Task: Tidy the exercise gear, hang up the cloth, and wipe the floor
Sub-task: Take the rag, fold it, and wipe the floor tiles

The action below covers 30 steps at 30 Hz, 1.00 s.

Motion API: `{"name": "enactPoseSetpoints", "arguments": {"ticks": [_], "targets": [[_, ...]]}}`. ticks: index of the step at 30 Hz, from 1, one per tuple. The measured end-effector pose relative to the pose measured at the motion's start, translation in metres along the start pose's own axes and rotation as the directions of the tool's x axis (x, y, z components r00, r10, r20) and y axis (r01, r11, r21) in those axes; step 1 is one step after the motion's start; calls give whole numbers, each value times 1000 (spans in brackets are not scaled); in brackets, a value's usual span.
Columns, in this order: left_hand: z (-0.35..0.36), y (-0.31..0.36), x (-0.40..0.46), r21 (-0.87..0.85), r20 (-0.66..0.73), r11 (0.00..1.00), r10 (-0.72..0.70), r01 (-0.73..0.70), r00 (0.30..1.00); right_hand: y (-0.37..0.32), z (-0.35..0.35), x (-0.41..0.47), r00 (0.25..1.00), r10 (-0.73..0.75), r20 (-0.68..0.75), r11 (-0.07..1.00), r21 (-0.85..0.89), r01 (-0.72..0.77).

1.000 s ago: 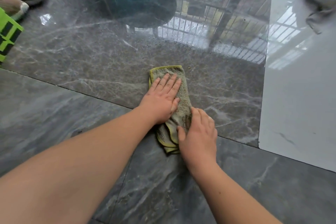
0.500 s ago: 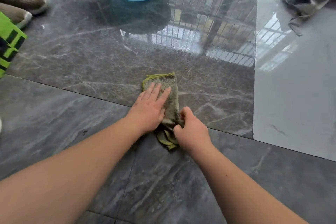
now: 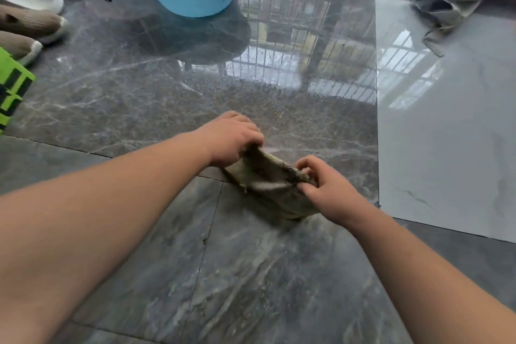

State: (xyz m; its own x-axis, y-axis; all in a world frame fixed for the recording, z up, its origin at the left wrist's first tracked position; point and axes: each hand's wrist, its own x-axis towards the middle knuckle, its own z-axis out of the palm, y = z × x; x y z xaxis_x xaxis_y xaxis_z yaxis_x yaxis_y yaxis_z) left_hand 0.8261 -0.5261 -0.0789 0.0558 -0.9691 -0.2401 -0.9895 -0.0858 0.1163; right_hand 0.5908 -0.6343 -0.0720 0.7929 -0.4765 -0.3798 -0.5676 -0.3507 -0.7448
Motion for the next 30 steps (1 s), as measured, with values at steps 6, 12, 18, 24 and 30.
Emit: {"name": "enactPoseSetpoints", "arguments": {"ticks": [6,12,18,24,30], "targets": [[9,-10,-8,88,-4,981,-174,173,985,-3,-15,26,998,14,54,950,-311,3],[27,-20,-13,-130,-147,967,-236,218,961,10,-11,45,989,113,98,896,-440,-59],[-5,-42,-6,-433,-356,861,-435,267,827,-4,-45,73,980,68,-189,947,-298,-123],[-18,-51,6,-390,-569,901,-397,188,720,-13,-62,88,905,-211,-370,897,-442,28],[42,-25,-9,-337,-325,901,-384,274,864,39,-28,75,975,-185,-127,696,-717,39]]}}
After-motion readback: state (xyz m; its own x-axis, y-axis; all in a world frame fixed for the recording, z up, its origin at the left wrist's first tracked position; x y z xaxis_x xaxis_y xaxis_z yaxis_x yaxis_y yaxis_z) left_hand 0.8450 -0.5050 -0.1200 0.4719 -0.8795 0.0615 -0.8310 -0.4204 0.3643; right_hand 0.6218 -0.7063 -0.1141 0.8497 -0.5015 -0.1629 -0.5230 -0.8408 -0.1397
